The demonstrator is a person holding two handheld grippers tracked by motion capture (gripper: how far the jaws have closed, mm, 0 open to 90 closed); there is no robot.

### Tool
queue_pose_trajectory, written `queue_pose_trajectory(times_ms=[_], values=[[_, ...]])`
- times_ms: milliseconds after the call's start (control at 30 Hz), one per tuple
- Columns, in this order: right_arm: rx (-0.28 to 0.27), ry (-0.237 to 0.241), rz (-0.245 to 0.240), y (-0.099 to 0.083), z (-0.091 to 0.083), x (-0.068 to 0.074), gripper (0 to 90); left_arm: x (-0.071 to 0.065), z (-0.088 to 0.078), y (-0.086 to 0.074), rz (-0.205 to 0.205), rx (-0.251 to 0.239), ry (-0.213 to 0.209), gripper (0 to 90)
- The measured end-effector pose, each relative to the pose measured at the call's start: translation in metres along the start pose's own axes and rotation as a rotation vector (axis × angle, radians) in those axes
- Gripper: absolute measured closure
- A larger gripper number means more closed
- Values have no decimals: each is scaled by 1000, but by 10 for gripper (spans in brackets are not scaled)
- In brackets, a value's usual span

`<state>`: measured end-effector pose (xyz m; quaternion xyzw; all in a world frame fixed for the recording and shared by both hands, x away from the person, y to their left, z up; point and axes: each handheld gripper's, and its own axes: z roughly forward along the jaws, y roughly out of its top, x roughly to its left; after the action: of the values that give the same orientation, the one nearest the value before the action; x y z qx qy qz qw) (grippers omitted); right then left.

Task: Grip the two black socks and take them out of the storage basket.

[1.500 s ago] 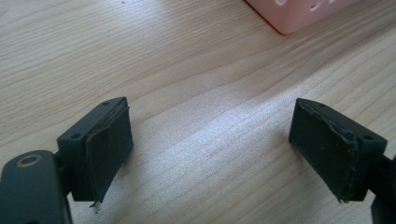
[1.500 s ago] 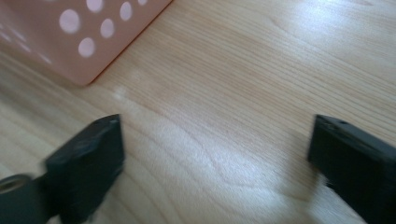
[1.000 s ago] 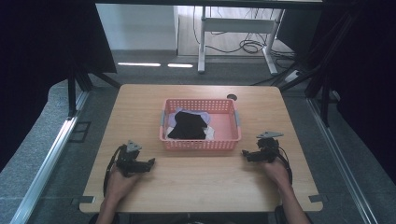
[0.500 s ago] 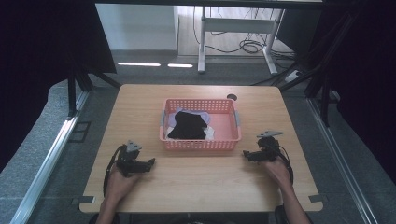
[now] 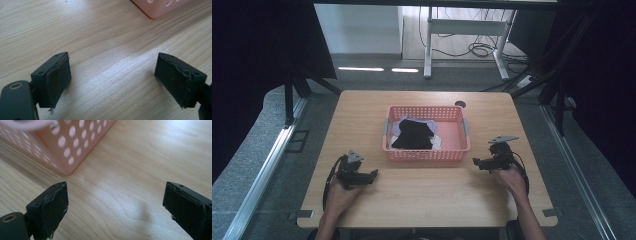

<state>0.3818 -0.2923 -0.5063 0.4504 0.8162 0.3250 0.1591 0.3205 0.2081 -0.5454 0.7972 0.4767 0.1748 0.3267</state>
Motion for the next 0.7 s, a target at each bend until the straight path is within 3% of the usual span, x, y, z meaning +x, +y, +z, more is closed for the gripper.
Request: queue_pose_trajectory(times_ms=[700], values=[[16,32,-38,35,-31,-8,113,0,0,0,1,1,3,135]])
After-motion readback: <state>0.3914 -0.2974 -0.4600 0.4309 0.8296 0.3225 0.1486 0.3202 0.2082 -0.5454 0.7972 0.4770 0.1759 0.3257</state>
